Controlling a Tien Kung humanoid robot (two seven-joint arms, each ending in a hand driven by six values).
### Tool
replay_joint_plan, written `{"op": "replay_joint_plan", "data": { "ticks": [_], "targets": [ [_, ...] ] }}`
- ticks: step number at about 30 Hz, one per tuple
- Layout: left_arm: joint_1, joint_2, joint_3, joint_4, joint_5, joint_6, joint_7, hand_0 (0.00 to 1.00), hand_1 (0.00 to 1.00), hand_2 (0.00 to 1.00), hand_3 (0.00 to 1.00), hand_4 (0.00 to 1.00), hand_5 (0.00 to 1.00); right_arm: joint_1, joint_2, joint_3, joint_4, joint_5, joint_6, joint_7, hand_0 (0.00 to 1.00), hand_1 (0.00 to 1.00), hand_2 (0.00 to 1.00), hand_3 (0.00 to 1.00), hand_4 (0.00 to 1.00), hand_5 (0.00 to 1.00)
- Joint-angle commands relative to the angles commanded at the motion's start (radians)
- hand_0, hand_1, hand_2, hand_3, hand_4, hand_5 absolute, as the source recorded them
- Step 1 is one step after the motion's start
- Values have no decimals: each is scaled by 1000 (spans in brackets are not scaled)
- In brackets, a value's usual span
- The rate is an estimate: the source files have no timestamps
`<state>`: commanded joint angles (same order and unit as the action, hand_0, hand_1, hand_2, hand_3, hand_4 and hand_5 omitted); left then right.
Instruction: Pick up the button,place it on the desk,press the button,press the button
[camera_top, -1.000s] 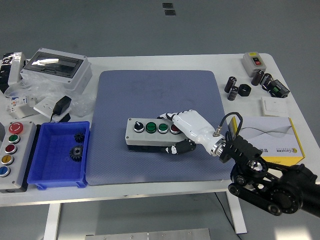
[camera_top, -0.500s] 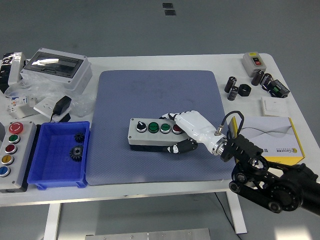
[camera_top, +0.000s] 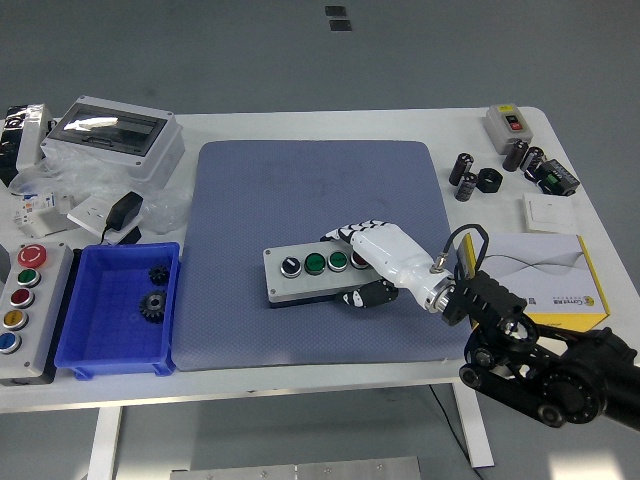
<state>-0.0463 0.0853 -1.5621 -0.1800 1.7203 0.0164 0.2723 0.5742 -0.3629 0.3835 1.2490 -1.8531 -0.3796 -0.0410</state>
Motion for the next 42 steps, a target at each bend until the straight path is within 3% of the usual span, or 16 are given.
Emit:
{"op": "replay_joint_plan", "data": {
  "ticks": [10, 17, 22, 30, 31, 32, 36, 37, 42],
  "targets": [
    [1, 1, -2, 0, 6, -2, -1, 611, 604, 537, 603, 633, 236, -7, -24, 6, 27, 29, 12, -6, 818, 810, 814, 860, 556, 2],
    [1, 2, -3, 0, 9, -3, -1, 611, 604, 537, 602, 631, 234, -5, -34, 22, 35, 49, 53, -9, 818, 813, 815, 862, 558, 2],
    [1, 2, -6, 0, 14, -3, 0, 611, 604, 537, 601, 630, 232, -2, -41, 48, 50, 65, 125, -22, 817, 812, 819, 866, 559, 2],
    [1, 2, -7, 0, 19, -3, 0, 611, 603, 537, 602, 626, 224, -7, -59, 135, 106, 221, 298, -39, 812, 820, 837, 887, 577, 2],
    [1, 2, -7, 0, 19, -3, 0, 611, 604, 535, 598, 624, 218, -8, -59, 142, 110, 237, 312, -39, 860, 889, 915, 991, 599, 2],
    [1, 2, -7, 0, 19, -3, 0, 611, 604, 535, 598, 624, 218, -9, -60, 151, 116, 259, 328, -40, 860, 889, 915, 991, 599, 2],
    [1, 1, -6, 0, 18, -4, 0, 611, 604, 535, 598, 624, 218, -14, -59, 169, 129, 313, 354, -39, 860, 889, 915, 991, 599, 2],
    [1, 1, -5, 0, 17, -4, 0, 611, 604, 535, 597, 622, 212, -15, -59, 171, 131, 318, 356, -39, 959, 983, 998, 998, 639, 2],
    [0, 1, -4, 0, 18, -4, 0, 611, 604, 535, 597, 622, 212, -18, -62, 176, 136, 329, 360, -36, 959, 983, 998, 998, 639, 2]
  ]
}}
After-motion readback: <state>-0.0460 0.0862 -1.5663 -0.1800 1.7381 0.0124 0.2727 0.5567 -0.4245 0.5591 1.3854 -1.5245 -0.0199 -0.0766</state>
